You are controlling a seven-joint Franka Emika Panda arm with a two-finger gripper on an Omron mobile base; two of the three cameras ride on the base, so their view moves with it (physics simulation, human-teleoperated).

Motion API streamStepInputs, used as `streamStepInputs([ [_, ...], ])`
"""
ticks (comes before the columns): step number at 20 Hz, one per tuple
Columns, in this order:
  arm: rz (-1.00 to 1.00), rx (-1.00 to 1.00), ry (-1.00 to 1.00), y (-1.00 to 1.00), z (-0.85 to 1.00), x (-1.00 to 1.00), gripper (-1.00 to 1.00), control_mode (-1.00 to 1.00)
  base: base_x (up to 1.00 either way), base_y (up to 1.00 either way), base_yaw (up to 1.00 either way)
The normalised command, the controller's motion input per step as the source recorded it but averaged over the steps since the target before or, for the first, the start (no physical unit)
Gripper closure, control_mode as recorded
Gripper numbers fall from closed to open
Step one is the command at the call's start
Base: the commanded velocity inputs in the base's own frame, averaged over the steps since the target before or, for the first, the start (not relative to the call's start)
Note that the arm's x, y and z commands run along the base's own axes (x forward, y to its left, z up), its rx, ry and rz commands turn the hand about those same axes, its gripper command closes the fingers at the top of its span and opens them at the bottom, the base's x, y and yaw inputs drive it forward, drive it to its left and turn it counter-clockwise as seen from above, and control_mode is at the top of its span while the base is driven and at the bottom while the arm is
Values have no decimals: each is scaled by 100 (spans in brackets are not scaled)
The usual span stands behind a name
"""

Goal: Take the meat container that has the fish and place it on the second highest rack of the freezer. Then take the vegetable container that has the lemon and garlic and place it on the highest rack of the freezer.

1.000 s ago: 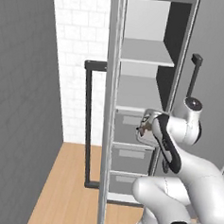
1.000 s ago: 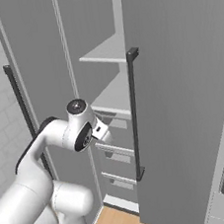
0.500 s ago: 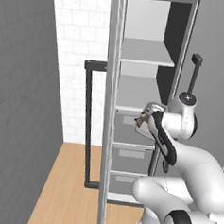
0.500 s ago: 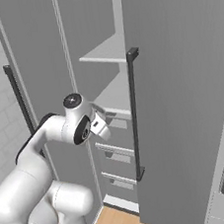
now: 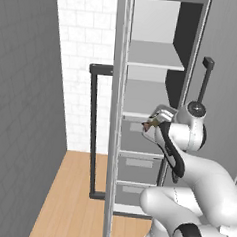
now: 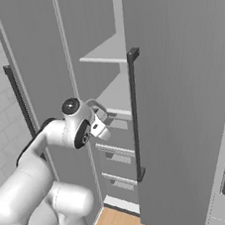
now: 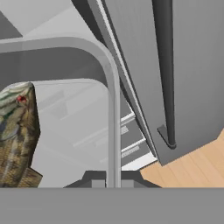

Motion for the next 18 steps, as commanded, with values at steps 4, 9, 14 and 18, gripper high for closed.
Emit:
streamStepInputs([
  [4,-15,4,0,0,1,0,100,-100,0,0,0],
  [9,-17,8,0,0,4,-6,100,-100,0,0,0],
  [14,-13,9,0,0,0,-1,100,-100,0,0,0],
  [18,-8,11,-2,0,0,0,100,-100,0,0,0],
])
